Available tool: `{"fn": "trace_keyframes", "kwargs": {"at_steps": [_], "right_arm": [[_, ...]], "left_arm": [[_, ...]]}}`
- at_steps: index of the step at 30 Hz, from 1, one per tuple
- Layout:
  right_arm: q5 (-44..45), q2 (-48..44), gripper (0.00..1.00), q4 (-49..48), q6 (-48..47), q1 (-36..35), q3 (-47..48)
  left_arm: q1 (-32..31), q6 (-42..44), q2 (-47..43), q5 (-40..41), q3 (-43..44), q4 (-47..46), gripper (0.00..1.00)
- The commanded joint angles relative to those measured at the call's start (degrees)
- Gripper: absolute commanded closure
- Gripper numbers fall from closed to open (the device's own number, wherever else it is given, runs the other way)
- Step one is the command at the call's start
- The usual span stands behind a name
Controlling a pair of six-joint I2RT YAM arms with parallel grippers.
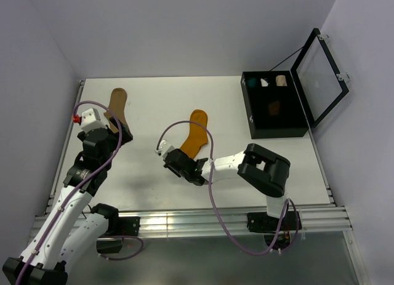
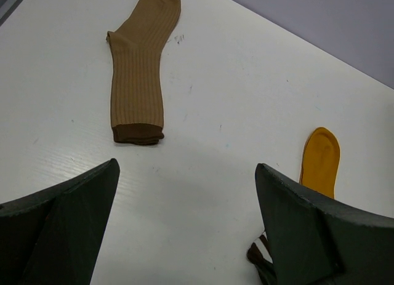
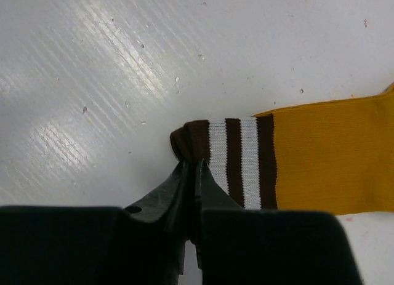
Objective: Roll the socks
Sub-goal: Roll the sock at the center of the board.
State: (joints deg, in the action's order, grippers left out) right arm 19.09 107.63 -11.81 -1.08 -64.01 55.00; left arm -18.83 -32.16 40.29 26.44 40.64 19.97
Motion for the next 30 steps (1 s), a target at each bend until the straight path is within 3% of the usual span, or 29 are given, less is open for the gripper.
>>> {"fn": "trace_keyframes", "kwargs": {"at_steps": [1, 3, 8, 15, 22, 30], "right_arm": [[-0.2, 2.9, 0.96, 4.9, 1.0, -0.3, 1.0], [-2.3, 2.4, 1.0, 5.1, 1.0, -0.2, 2.2], [-13.4, 1.3, 1.0, 6.9, 4.9, 1.1, 6.6], [-31.8, 1.5, 1.0, 7.0, 13.6, 8.6, 9.0], [-49.9, 4.6, 1.0, 2.5, 21.1, 16.8, 9.8], [-59.5, 7.2, 1.0, -2.5, 28.4, 22.1, 8.7]], "left_arm": [[0.3, -0.2, 0.4, -2.3, 2.0, -1.2, 0.02], [0.3, -0.6, 1.8, -2.7, 2.7, -0.2, 0.02], [0.2, -1.9, 5.2, -7.3, 5.0, 1.8, 0.02], [-0.5, -7.6, 9.8, -13.7, 4.3, 3.7, 0.03], [-3.1, -13.7, 11.4, -19.3, -1.8, 1.7, 0.07], [-5.5, -17.1, 15.9, -21.2, -5.7, -1.1, 0.1]]}}
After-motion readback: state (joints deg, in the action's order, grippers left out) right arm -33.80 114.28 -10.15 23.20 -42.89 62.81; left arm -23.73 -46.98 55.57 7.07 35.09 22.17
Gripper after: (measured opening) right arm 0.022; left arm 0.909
